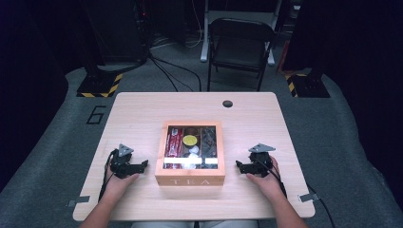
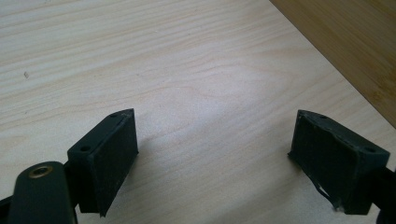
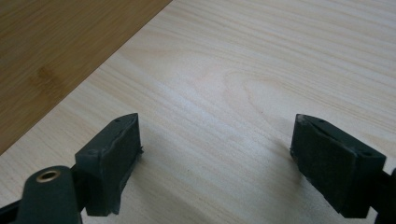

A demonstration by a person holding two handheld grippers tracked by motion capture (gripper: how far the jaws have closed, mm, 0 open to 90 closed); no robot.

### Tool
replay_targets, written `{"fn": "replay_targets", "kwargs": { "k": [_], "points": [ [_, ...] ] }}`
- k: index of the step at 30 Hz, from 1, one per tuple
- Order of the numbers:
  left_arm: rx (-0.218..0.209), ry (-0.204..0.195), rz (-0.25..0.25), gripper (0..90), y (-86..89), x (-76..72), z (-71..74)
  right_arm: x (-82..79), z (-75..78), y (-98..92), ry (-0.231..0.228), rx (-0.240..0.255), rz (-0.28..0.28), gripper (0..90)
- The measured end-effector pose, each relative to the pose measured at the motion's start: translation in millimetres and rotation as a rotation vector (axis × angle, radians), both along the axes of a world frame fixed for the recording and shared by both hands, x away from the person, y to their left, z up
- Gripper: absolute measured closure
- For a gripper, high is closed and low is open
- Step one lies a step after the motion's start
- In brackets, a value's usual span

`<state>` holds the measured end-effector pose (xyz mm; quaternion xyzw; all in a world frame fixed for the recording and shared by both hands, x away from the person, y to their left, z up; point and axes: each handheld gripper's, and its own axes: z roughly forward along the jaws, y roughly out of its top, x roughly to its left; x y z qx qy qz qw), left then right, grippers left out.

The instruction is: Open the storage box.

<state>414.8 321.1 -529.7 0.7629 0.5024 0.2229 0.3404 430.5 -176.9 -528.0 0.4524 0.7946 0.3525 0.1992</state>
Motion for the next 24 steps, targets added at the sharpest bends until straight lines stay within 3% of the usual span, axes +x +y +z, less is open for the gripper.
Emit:
{"fn": "replay_targets", "kwargs": {
  "k": [8,12,16,20,24],
  "points": [
    [-0.002,-0.008,0.001,16.3,-0.2,-1.2,-0.2,-0.9,0.5,-3.2,-0.015,0.015,-0.023,26.0],
    [-0.005,-0.008,0.002,17.4,-0.6,-1.5,0.1,-1.4,0.9,-3.7,-0.01,0.018,-0.032,26.8],
    [-0.002,-0.002,-0.005,23.9,-0.9,-1.0,2.1,-1.3,1.8,-4.0,-0.007,0.015,-0.031,29.6],
    [-0.009,-0.004,-0.004,27.0,-0.9,-0.9,2.8,-3.4,4.3,-3.9,0.004,-0.004,-0.023,33.8],
    [-0.039,0.023,-0.009,33.8,0.9,-1.6,7.3,-5.9,11.2,-5.0,-0.016,-0.036,-0.024,38.6]
  ]
}}
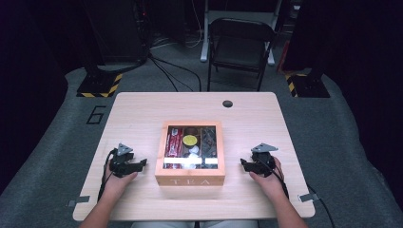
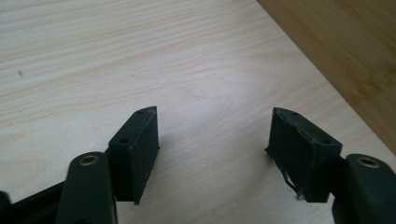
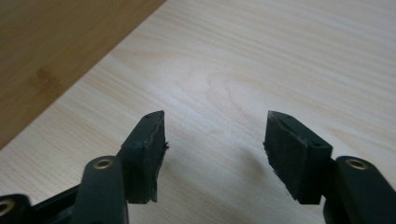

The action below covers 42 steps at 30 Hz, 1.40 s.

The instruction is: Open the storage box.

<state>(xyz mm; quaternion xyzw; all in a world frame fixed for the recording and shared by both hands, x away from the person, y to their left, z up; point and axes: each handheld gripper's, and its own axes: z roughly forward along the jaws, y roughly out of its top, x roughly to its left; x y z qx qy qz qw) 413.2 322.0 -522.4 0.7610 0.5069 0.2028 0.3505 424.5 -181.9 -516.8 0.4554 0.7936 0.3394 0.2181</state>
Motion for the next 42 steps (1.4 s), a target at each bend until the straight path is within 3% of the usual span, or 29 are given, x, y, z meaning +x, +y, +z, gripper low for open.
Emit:
{"fn": "replay_targets", "kwargs": {
  "k": [6,13,16,25,29,34,42],
  "points": [
    [-0.043,0.016,-0.026,39.8,-0.5,-5.6,11.9,-5.1,10.8,-2.7,-0.024,0.024,0.018,44.4],
    [-0.011,-0.035,-0.067,42.3,-5.3,-18.2,29.1,-12.6,21.8,-0.2,-0.027,0.076,0.037,44.8],
    [-0.032,-0.031,-0.09,44.1,-6.2,-22.4,36.7,-17.2,28.5,3.2,-0.047,0.097,0.059,46.4],
    [-0.054,-0.046,-0.113,45.0,-9.8,-27.9,51.1,-28.7,42.3,16.0,-0.088,0.065,0.102,47.2],
    [-0.062,-0.042,-0.122,44.4,-11.4,-29.2,55.3,-33.4,46.9,19.7,-0.108,0.067,0.107,48.2],
    [-0.072,-0.05,-0.148,44.1,-17.2,-33.4,62.9,-41.8,59.3,23.9,-0.128,0.106,0.132,48.1],
    [-0.063,-0.068,-0.146,44.1,-24.3,-39.3,76.3,-50.6,68.4,33.7,-0.149,0.083,0.189,47.9]
  ]
}}
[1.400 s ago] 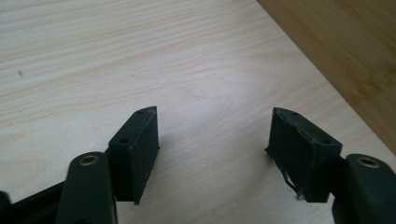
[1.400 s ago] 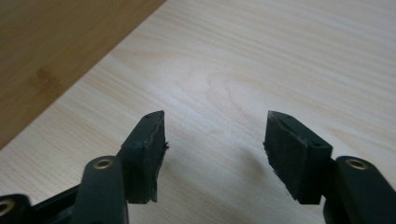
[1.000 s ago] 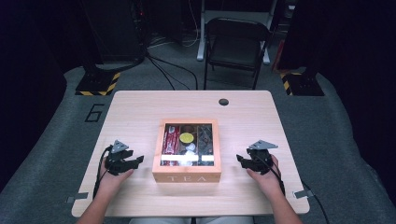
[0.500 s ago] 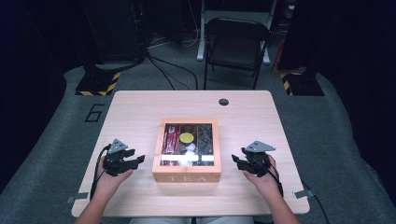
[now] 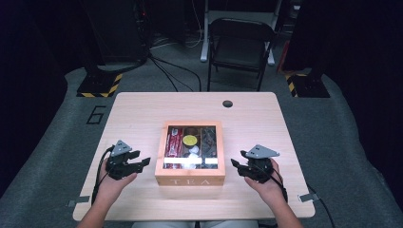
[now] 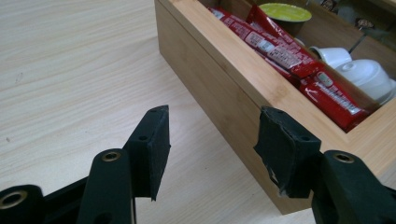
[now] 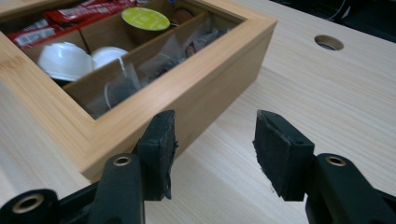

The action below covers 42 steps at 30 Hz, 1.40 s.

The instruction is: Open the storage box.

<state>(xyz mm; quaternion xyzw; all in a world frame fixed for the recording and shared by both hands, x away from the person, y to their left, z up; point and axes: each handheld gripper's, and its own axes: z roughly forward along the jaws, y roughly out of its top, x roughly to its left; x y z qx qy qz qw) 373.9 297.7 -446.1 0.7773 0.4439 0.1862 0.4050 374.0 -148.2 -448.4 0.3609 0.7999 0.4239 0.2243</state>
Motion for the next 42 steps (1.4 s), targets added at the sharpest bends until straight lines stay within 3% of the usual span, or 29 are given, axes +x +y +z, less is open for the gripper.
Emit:
{"fn": "replay_targets", "kwargs": {
  "k": [5,11,19,25,29,33,36,42],
  "points": [
    [-0.013,-0.006,-0.016,43.6,-2.5,-2.0,5.5,-4.5,5.6,7.2,-0.003,0.013,0.023,47.8],
    [-0.057,-0.024,-0.041,41.6,-7.1,-3.2,22.7,-4.9,10.2,14.3,0.02,0.047,0.031,47.9],
    [-0.03,-0.029,-0.051,41.8,-16.3,-9.2,35.3,-10.1,18.0,19.7,0.039,0.057,0.053,47.4],
    [-0.041,-0.017,-0.086,41.5,-20.5,-15.4,27.7,-20.2,19.3,26.9,0.046,0.069,0.072,45.5],
    [-0.034,-0.012,-0.111,40.3,-23.6,-19.4,17.2,-24.5,13.3,30.9,0.032,0.055,0.086,44.5],
    [-0.046,-0.009,-0.127,38.5,-26.9,-22.6,5.5,-26.1,5.7,34.1,0.047,0.067,0.092,42.4],
    [-0.025,-0.008,-0.153,38.5,-30.4,-26.5,-1.3,-28.4,-1.4,39.1,0.046,0.033,0.11,42.1],
    [-0.003,-0.014,-0.191,36.7,-32.9,-28.9,-5.9,-28.6,-6.5,42.4,0.051,0.018,0.14,40.3]
  ]
}}
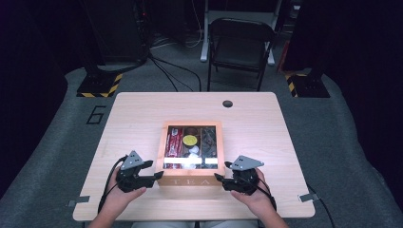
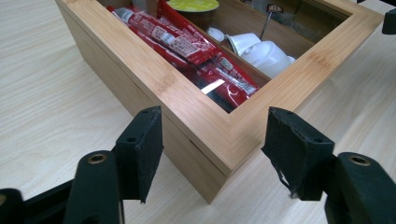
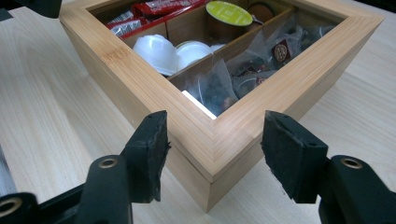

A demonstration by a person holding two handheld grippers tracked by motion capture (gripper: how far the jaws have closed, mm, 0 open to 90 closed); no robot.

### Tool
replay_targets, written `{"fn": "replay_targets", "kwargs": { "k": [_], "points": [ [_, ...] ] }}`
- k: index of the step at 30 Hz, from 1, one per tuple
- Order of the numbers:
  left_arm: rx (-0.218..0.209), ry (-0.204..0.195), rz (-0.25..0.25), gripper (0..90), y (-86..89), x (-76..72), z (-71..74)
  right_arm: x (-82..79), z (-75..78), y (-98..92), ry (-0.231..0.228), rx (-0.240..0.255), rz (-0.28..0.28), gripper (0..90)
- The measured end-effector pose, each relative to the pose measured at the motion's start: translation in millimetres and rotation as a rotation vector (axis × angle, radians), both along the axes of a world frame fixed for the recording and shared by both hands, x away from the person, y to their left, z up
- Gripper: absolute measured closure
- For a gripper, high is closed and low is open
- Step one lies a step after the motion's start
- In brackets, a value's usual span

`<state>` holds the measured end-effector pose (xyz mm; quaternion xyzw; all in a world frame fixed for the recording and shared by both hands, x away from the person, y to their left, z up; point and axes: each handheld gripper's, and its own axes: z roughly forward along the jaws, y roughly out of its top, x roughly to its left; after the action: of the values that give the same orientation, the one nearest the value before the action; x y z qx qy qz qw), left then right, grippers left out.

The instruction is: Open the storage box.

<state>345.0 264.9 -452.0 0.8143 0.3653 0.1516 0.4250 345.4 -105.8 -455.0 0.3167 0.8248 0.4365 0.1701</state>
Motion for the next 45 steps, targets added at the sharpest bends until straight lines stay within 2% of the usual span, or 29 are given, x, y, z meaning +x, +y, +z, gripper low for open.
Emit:
{"fn": "replay_targets", "kwargs": {
  "k": [5,7,8,12,15,18,21,24,31,35,38,41,43,45],
  "points": [
    [-0.001,0.006,-0.017,36.5,1.7,-0.2,-3.2,1.8,-5.4,-1.0,0.026,-0.013,0.003,40.0],
    [-0.013,0.002,-0.008,36.5,1.1,-0.3,-5.7,3.2,-7.3,-1.4,0.032,-0.001,0.007,39.9],
    [-0.014,0.014,-0.024,36.5,1.4,-0.2,-6.1,3.0,-7.9,-1.5,0.034,-0.002,0.001,39.7],
    [0.001,0.012,-0.046,36.5,-0.3,-0.2,-9.4,1.8,-9.9,-2.4,0.029,-0.016,0.009,40.1],
    [-0.003,0.02,-0.049,36.5,-1.8,-0.7,-10.0,2.5,-11.3,-3.2,0.032,-0.024,0.017,40.3],
    [0.018,0.014,-0.054,35.9,-3.7,-1.3,-10.5,2.5,-13.9,-2.8,0.041,-0.041,0.019,41.6],
    [0.013,0.015,-0.047,35.9,-4.4,-1.3,-12.4,3.1,-16.1,-2.2,0.046,-0.055,0.022,41.3],
    [0.035,0.021,-0.054,35.9,-5.2,-1.6,-13.1,3.8,-17.7,-2.2,0.045,-0.06,0.022,43.2],
    [0.069,0.032,-0.059,35.9,-8.1,-1.7,-16.7,4.5,-18.7,-3.2,0.051,-0.042,0.026,43.3],
    [0.094,0.02,-0.061,38.4,-8.3,-2.3,-17.0,4.4,-18.5,-3.3,0.051,-0.039,0.025,44.0],
    [0.081,0.033,-0.054,42.6,-6.2,-1.4,-17.3,4.0,-18.0,-3.0,0.054,-0.037,0.022,45.1],
    [0.078,0.023,-0.056,42.4,-6.5,-1.1,-16.9,3.6,-16.8,-3.9,0.056,-0.019,0.014,46.9],
    [0.077,0.002,-0.053,42.5,-8.0,-1.7,-16.9,3.7,-16.7,-4.0,0.059,-0.018,0.016,46.9],
    [0.083,0.004,-0.054,43.1,-8.4,-1.7,-15.5,3.6,-16.8,-3.7,0.054,-0.017,0.013,47.0]
  ]
}}
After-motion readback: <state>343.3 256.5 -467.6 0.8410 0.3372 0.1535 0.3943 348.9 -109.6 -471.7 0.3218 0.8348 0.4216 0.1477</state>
